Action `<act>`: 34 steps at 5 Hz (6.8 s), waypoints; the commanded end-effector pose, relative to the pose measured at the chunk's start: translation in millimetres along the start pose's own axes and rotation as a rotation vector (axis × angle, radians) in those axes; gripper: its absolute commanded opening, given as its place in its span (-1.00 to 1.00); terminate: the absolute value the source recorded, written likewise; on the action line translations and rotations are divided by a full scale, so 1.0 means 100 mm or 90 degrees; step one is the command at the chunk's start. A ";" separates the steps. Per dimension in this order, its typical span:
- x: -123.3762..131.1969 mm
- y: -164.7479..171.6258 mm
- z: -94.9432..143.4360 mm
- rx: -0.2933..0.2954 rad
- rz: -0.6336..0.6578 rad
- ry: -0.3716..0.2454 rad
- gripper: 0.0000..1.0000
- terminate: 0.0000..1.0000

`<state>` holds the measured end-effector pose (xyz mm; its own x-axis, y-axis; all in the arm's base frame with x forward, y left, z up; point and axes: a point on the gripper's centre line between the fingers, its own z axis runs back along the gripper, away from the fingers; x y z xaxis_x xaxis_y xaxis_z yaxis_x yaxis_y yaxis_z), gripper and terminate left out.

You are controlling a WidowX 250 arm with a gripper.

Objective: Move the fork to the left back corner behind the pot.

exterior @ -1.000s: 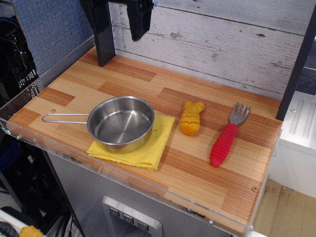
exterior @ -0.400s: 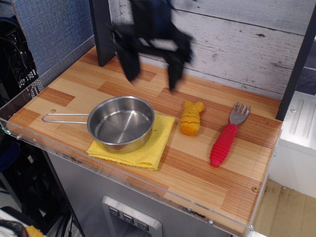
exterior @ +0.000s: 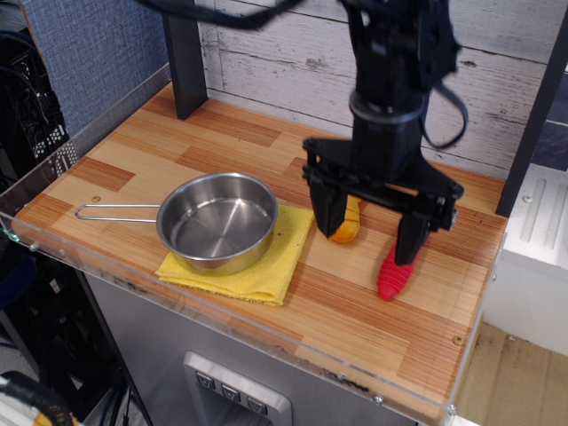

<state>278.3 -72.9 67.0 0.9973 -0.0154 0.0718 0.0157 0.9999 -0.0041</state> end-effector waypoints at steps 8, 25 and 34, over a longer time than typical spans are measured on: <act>0.41 0.00 -0.64 -0.016 0.110 -0.042 1.00 -1.00; 0.53 2.25 -0.57 0.063 -0.026 0.064 1.00 -1.00; 0.18 1.41 0.86 0.031 -0.039 -0.066 1.00 -1.00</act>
<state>293.3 67.3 136.0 0.9903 -0.0710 0.1193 0.0674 0.9972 0.0335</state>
